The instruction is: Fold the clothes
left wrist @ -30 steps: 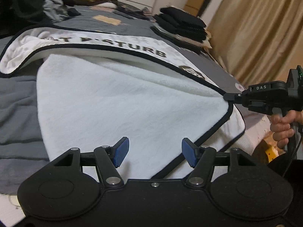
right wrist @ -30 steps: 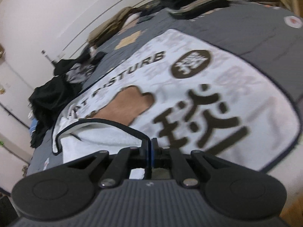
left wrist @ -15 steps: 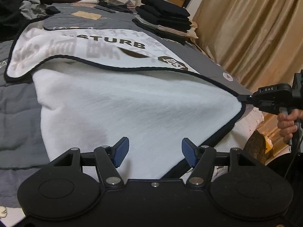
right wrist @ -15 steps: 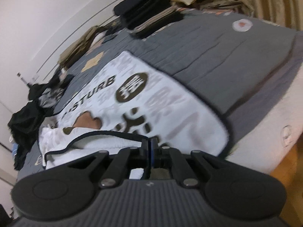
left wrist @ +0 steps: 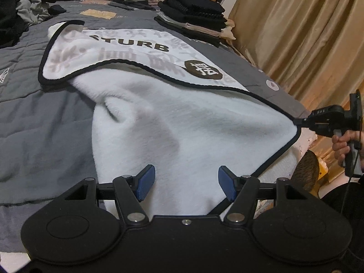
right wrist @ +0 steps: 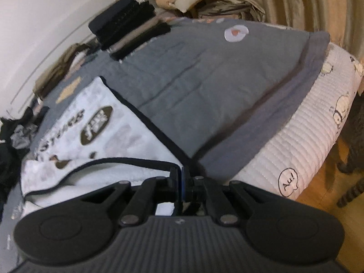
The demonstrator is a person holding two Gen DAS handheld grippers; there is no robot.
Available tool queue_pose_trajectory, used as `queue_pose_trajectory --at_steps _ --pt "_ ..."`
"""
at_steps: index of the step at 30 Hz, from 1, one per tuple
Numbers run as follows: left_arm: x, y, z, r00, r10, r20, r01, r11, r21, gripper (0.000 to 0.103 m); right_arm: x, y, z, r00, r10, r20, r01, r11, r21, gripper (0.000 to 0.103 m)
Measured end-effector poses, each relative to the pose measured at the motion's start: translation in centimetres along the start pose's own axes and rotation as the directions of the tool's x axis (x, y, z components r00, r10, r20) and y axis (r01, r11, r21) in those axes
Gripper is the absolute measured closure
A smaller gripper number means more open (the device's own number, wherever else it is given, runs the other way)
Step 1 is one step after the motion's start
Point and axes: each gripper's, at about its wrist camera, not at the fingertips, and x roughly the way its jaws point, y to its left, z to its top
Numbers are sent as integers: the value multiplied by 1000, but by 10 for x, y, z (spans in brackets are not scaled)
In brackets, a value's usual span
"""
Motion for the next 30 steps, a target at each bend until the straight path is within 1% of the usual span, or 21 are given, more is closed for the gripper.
queue_pose_trajectory --at_steps 4,7,11,13,14,19,24,30 --pt "-2 7 0 1000 20 -10 -20 1000 -13 42 16 -6 -7 1000 -5 -9 5 1000 5 100" --pt "-12 22 -2 998 59 -17 -60 997 -45 42 19 -7 -9 1000 -3 -8 3 1000 6 100" --pt "-27 51 -4 993 106 -49 -112 984 -140 42 22 -6 -10 1000 -9 -5 9 1000 -2 100" --pt "-30 64 -7 991 110 -77 -123 975 -185 42 24 -4 -10 1000 -18 -5 18 1000 -9 100" --pt "-31 71 -10 991 102 -90 -119 968 -219 42 24 -3 -10 1000 -22 -4 22 1000 -13 100" --pt "-32 82 -21 990 29 -140 -69 955 -289 42 27 2 -8 999 -49 1 49 999 -14 100" --pt "-26 82 -32 986 -12 -169 -38 956 -291 44 29 8 -8 997 -80 2 80 997 -22 100" --pt "-13 72 -35 982 -23 -185 -25 966 -256 45 30 10 -9 996 -93 3 93 995 -40 100"
